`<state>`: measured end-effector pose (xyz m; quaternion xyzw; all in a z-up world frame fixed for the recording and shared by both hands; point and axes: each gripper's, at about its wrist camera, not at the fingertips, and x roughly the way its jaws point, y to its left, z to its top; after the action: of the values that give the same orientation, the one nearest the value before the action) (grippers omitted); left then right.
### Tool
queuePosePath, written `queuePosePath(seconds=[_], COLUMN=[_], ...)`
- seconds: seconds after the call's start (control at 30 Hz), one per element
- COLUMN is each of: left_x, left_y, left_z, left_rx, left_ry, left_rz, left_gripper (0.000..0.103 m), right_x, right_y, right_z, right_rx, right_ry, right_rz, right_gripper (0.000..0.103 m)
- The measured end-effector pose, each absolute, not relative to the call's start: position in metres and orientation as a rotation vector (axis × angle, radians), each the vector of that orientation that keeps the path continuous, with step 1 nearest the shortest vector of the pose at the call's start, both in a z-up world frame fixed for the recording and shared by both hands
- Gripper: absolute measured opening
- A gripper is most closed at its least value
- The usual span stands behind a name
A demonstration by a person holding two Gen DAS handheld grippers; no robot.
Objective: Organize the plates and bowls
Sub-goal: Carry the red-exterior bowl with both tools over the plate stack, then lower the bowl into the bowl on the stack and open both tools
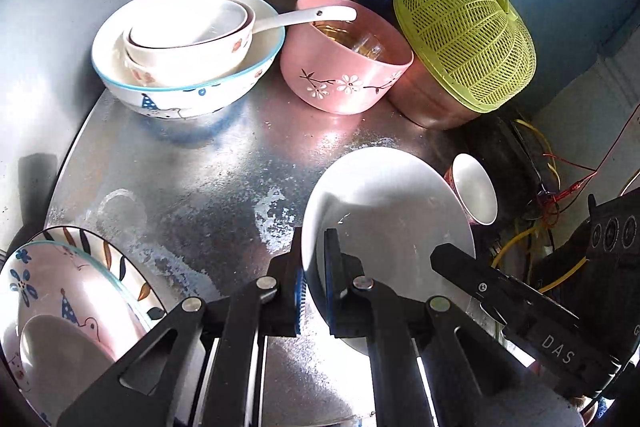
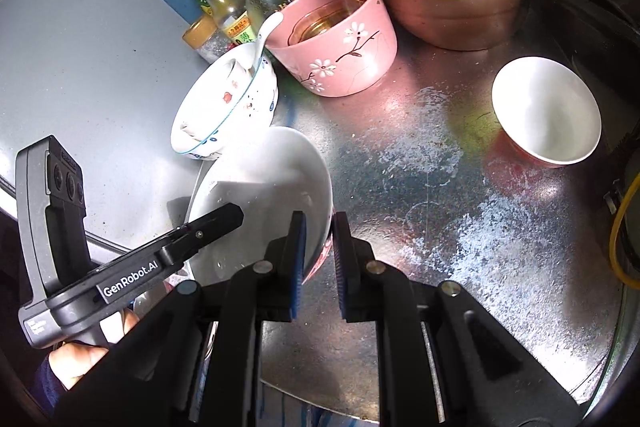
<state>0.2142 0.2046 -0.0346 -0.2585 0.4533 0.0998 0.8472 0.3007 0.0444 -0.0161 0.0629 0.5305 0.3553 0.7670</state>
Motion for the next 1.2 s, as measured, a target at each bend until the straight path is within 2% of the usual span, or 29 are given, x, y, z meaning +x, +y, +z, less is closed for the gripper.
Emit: queuePosePath(seconds=[0.63,1.2], left_x=[0.102,0.023], left_y=[0.252,0.279], left_z=[-0.008,-0.026], left_rx=[-0.587,-0.639], left_ry=[0.878,0.889], left_rz=[0.427,0.567], left_gripper=[0.006,0.006], right_x=[0.228,0.168], right_y=[0.113,0.168], right_z=[0.006,-0.015], right_rx=[0.022,-0.109], right_ry=[1.156,1.208], right_rz=[1.004,1.133], right_gripper=[0.014,0.014])
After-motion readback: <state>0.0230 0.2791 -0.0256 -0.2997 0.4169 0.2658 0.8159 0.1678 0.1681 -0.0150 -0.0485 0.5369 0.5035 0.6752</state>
